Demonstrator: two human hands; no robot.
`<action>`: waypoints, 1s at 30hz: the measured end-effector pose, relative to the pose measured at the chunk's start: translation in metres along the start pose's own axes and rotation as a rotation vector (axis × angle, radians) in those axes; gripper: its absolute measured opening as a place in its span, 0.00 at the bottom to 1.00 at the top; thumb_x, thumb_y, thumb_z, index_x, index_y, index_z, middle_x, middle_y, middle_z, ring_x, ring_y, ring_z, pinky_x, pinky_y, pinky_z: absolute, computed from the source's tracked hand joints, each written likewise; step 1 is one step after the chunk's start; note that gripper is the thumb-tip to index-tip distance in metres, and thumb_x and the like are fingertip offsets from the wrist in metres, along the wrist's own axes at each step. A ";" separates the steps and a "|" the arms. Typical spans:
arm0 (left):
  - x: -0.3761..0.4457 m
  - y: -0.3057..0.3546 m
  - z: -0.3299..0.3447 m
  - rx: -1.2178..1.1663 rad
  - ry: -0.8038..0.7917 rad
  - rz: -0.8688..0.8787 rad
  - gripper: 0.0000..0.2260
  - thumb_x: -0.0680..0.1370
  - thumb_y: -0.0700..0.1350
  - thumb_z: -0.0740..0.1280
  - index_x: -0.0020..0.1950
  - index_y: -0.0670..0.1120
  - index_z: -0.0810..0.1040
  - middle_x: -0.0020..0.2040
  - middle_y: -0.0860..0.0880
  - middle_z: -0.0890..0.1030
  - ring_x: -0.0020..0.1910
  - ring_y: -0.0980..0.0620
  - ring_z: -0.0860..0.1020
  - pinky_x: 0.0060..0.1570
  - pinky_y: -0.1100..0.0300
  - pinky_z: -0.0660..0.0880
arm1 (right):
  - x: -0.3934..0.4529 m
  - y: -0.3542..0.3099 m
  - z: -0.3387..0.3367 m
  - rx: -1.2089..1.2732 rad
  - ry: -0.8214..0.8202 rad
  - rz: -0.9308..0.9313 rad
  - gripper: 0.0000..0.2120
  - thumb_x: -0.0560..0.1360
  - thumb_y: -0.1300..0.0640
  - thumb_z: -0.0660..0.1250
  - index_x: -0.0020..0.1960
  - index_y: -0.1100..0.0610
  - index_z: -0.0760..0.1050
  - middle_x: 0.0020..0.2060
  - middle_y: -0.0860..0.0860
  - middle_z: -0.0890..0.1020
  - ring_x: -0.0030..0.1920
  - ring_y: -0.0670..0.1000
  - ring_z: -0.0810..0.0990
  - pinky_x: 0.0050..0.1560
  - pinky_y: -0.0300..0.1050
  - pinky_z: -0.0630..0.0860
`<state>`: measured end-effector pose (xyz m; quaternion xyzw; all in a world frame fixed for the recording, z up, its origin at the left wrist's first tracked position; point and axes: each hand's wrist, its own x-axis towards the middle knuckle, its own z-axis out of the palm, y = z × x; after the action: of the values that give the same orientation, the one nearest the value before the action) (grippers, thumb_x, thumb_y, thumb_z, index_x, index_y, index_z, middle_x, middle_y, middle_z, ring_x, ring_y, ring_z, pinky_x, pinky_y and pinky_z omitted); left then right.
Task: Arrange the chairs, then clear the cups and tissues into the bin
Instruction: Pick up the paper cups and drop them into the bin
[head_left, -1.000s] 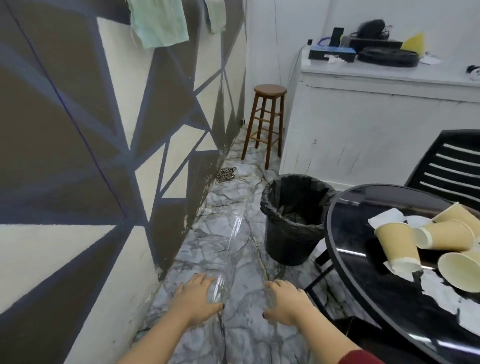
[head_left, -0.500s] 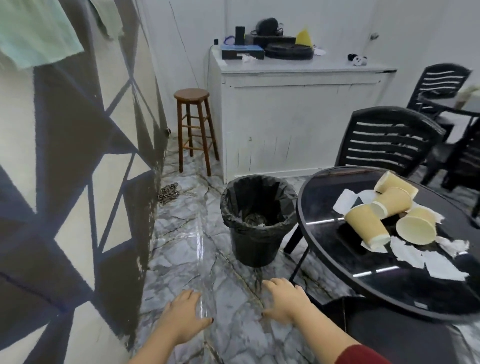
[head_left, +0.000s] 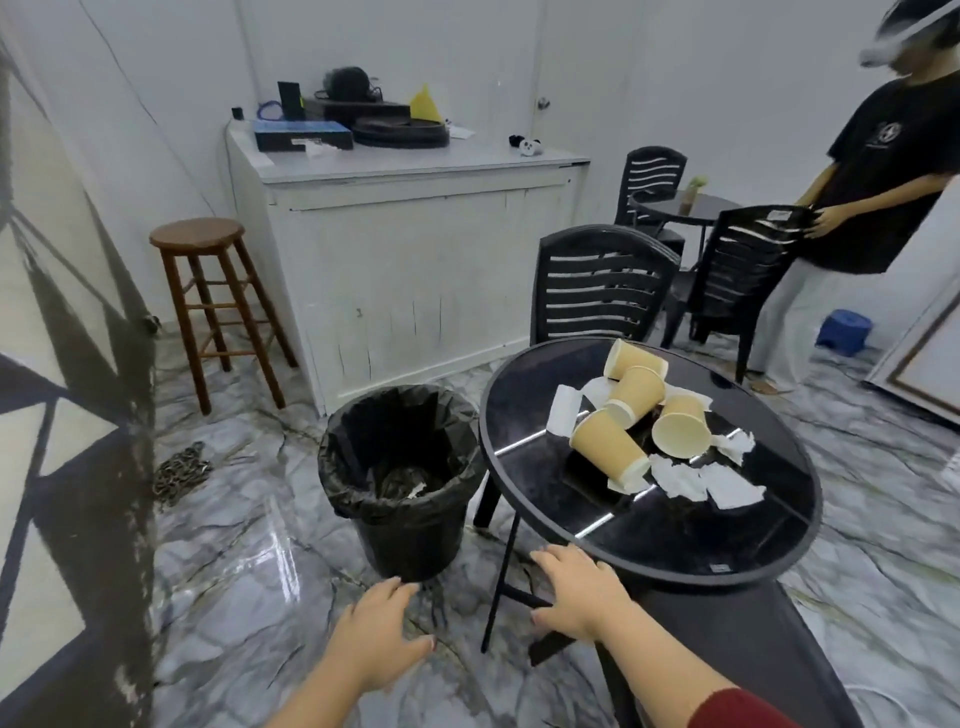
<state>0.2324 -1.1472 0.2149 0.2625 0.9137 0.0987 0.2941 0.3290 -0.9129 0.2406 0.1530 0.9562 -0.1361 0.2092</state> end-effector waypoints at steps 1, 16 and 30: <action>0.007 0.008 -0.004 0.007 -0.002 0.017 0.33 0.74 0.62 0.61 0.75 0.52 0.55 0.77 0.50 0.53 0.75 0.50 0.53 0.73 0.48 0.55 | -0.001 0.009 -0.002 0.010 0.015 0.018 0.36 0.72 0.43 0.63 0.75 0.48 0.52 0.75 0.48 0.55 0.76 0.53 0.50 0.72 0.57 0.53; 0.131 0.156 -0.042 0.055 0.104 0.338 0.34 0.74 0.61 0.62 0.75 0.51 0.54 0.77 0.51 0.53 0.76 0.52 0.52 0.74 0.50 0.54 | 0.001 0.141 -0.053 0.170 0.196 0.321 0.35 0.72 0.43 0.61 0.75 0.47 0.51 0.76 0.49 0.53 0.76 0.52 0.48 0.73 0.57 0.51; 0.190 0.213 -0.052 -0.035 0.291 0.453 0.45 0.71 0.66 0.61 0.75 0.50 0.36 0.78 0.45 0.46 0.76 0.48 0.48 0.75 0.52 0.52 | 0.028 0.185 -0.072 0.302 0.266 0.449 0.36 0.72 0.42 0.62 0.75 0.47 0.51 0.76 0.49 0.53 0.76 0.51 0.49 0.73 0.57 0.54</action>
<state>0.1608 -0.8666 0.2356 0.4383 0.8624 0.2144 0.1344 0.3433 -0.7132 0.2546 0.4066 0.8864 -0.2056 0.0818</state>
